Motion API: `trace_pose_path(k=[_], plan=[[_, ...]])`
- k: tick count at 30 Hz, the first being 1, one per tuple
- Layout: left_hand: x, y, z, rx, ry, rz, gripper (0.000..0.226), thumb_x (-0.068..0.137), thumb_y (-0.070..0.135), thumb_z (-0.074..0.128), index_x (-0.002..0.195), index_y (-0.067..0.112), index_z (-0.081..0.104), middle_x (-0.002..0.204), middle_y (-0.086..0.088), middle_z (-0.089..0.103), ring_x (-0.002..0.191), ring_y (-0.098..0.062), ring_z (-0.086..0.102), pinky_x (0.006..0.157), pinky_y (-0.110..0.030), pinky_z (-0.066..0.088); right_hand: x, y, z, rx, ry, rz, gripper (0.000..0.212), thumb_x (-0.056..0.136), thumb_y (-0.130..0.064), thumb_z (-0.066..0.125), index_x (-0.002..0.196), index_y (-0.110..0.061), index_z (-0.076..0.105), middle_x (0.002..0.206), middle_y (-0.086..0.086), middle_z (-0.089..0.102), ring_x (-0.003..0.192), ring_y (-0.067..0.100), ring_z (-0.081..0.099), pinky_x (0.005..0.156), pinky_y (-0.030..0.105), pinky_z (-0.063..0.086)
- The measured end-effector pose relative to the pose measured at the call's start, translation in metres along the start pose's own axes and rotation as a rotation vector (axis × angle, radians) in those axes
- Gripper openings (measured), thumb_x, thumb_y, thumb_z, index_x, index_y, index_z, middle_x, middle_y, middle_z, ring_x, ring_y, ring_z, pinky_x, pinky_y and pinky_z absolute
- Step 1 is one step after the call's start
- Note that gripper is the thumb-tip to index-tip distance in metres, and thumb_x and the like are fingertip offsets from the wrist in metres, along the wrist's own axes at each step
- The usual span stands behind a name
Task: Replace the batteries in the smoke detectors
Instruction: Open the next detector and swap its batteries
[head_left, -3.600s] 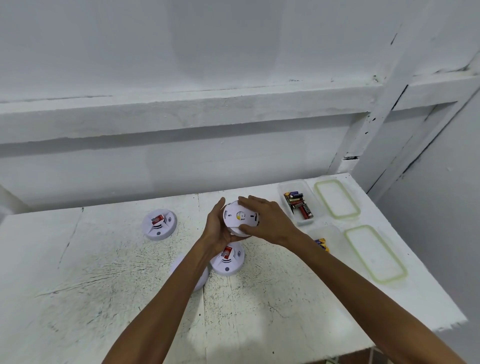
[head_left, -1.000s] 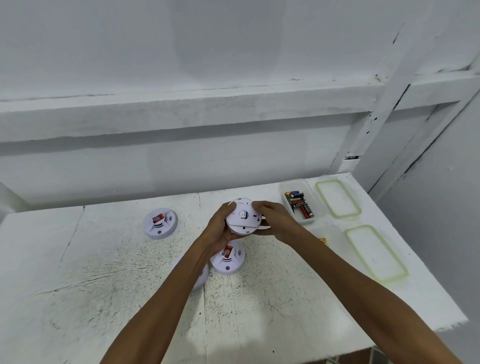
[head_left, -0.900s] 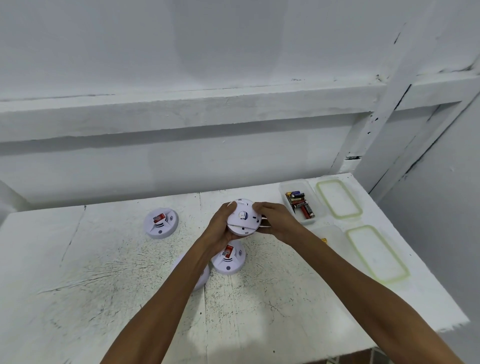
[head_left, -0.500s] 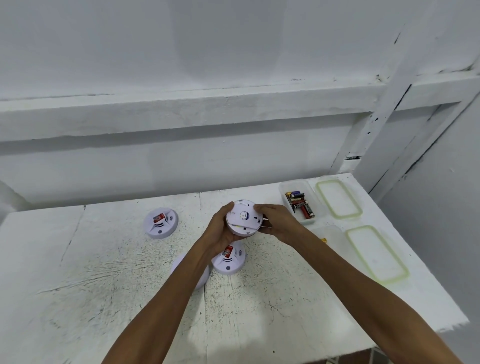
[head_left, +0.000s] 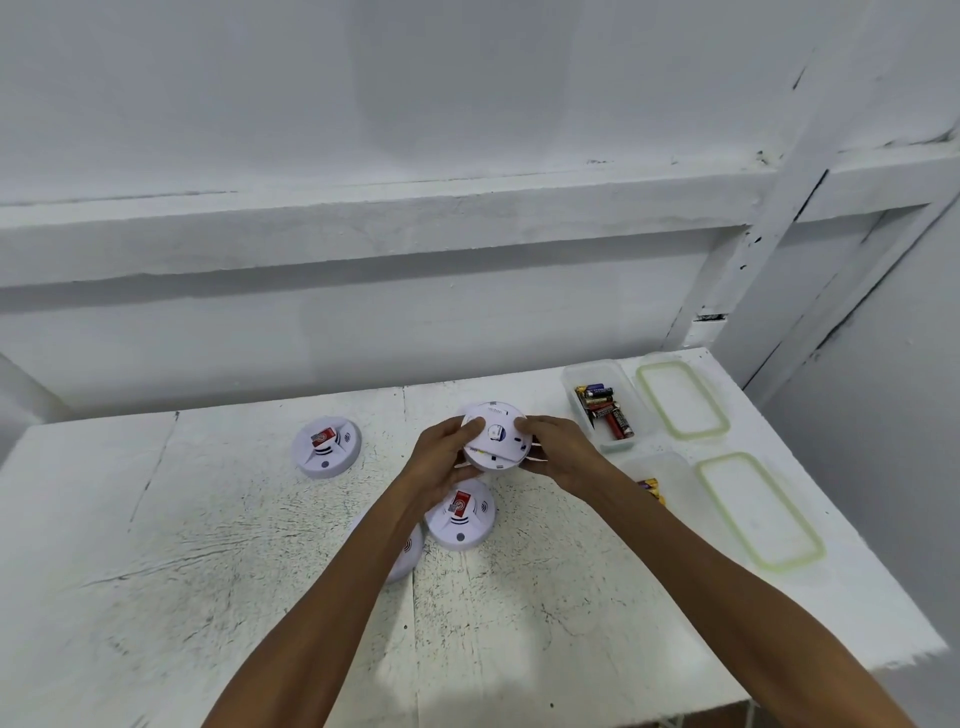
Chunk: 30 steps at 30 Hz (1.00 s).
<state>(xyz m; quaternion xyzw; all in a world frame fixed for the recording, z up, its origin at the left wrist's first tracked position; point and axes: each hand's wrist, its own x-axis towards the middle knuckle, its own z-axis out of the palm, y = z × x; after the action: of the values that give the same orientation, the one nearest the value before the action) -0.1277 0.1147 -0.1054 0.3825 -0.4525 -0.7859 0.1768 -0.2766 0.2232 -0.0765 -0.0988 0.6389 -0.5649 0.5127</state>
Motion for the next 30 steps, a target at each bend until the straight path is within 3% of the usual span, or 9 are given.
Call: trace_pose_path(k=[5, 8, 10, 14, 18, 20, 23, 28, 30], plan=[[0.001, -0.003, -0.003, -0.023, -0.051, 0.087, 0.034, 0.097, 0.014, 0.067, 0.131, 0.015, 0.066, 0.125, -0.017, 0.071, 0.115, -0.036, 0.068, 0.097, -0.053, 0.055, -0.008, -0.006, -0.005, -0.121, -0.05, -0.044, 0.029, 0.088, -0.014, 0.071, 0.115, -0.016, 0.064, 0.114, 0.014, 0.067, 0.098, 0.034, 0.07, 0.077, 0.044, 0.062], [0.002, 0.002, 0.002, -0.025, -0.048, 0.01, 0.031, 0.101, 0.033, 0.061, 0.125, 0.014, 0.066, 0.127, -0.019, 0.068, 0.115, -0.037, 0.066, 0.1, -0.052, 0.051, -0.012, 0.003, 0.001, -0.165, 0.08, -0.322, 0.033, 0.081, -0.015, 0.079, 0.111, -0.018, 0.067, 0.107, 0.005, 0.072, 0.095, 0.023, 0.072, 0.074, 0.032, 0.062], [0.001, 0.008, 0.01, -0.058, -0.04, -0.041, 0.04, 0.1, 0.043, 0.06, 0.122, 0.01, 0.066, 0.125, -0.016, 0.069, 0.115, -0.036, 0.067, 0.103, -0.053, 0.052, -0.014, 0.01, 0.006, -0.373, 0.188, -0.584, 0.032, 0.08, -0.017, 0.08, 0.109, -0.022, 0.069, 0.104, -0.008, 0.071, 0.096, 0.008, 0.068, 0.078, 0.018, 0.057], [0.001, 0.017, 0.012, -0.122, -0.068, 0.036, 0.034, 0.1, 0.026, 0.061, 0.125, 0.002, 0.064, 0.124, -0.026, 0.069, 0.113, -0.04, 0.068, 0.098, -0.051, 0.056, -0.014, 0.02, 0.01, -0.495, 0.067, -0.82, 0.033, 0.082, -0.009, 0.072, 0.112, -0.02, 0.065, 0.112, -0.005, 0.063, 0.109, 0.007, 0.06, 0.086, 0.019, 0.055], [0.004, 0.019, 0.002, -0.133, -0.029, 0.032, 0.031, 0.098, 0.008, 0.056, 0.128, 0.004, 0.062, 0.13, -0.024, 0.066, 0.117, -0.039, 0.066, 0.088, -0.05, 0.06, -0.009, 0.021, 0.008, -0.426, 0.145, -0.757, 0.028, 0.087, -0.001, 0.059, 0.108, -0.019, 0.066, 0.107, -0.009, 0.069, 0.105, 0.003, 0.061, 0.084, 0.018, 0.053], [0.006, 0.016, -0.002, -0.133, -0.023, 0.022, 0.036, 0.098, 0.004, 0.054, 0.133, 0.003, 0.06, 0.131, -0.023, 0.066, 0.121, -0.041, 0.064, 0.088, -0.051, 0.06, -0.003, 0.021, 0.006, -0.395, 0.234, -0.7, 0.022, 0.09, -0.007, 0.06, 0.104, -0.022, 0.067, 0.105, -0.013, 0.069, 0.099, -0.001, 0.062, 0.083, 0.017, 0.05], [0.005, 0.009, -0.004, -0.159, -0.049, 0.009, 0.039, 0.098, 0.003, 0.053, 0.136, 0.003, 0.058, 0.133, -0.023, 0.065, 0.122, -0.042, 0.062, 0.093, -0.055, 0.057, 0.007, 0.02, 0.004, -0.315, 0.26, -0.534, 0.014, 0.09, -0.025, 0.064, 0.103, -0.028, 0.068, 0.105, -0.016, 0.068, 0.097, 0.004, 0.064, 0.084, 0.031, 0.056], [0.0, 0.008, -0.004, -0.125, -0.095, 0.036, 0.047, 0.091, 0.007, 0.06, 0.137, 0.016, 0.061, 0.132, -0.016, 0.067, 0.115, -0.036, 0.066, 0.091, -0.055, 0.056, 0.009, 0.008, 0.007, -0.192, 0.104, -0.212, 0.02, 0.097, -0.037, 0.057, 0.109, -0.024, 0.067, 0.116, 0.001, 0.069, 0.098, 0.019, 0.069, 0.072, 0.032, 0.061], [-0.001, 0.01, -0.005, -0.106, -0.077, 0.025, 0.052, 0.086, 0.011, 0.064, 0.138, 0.013, 0.059, 0.128, -0.013, 0.067, 0.098, -0.028, 0.07, 0.078, -0.047, 0.061, 0.007, 0.002, 0.006, -0.163, 0.023, -0.183, 0.023, 0.098, -0.035, 0.054, 0.111, -0.021, 0.068, 0.116, 0.004, 0.069, 0.095, 0.021, 0.07, 0.068, 0.029, 0.058]])
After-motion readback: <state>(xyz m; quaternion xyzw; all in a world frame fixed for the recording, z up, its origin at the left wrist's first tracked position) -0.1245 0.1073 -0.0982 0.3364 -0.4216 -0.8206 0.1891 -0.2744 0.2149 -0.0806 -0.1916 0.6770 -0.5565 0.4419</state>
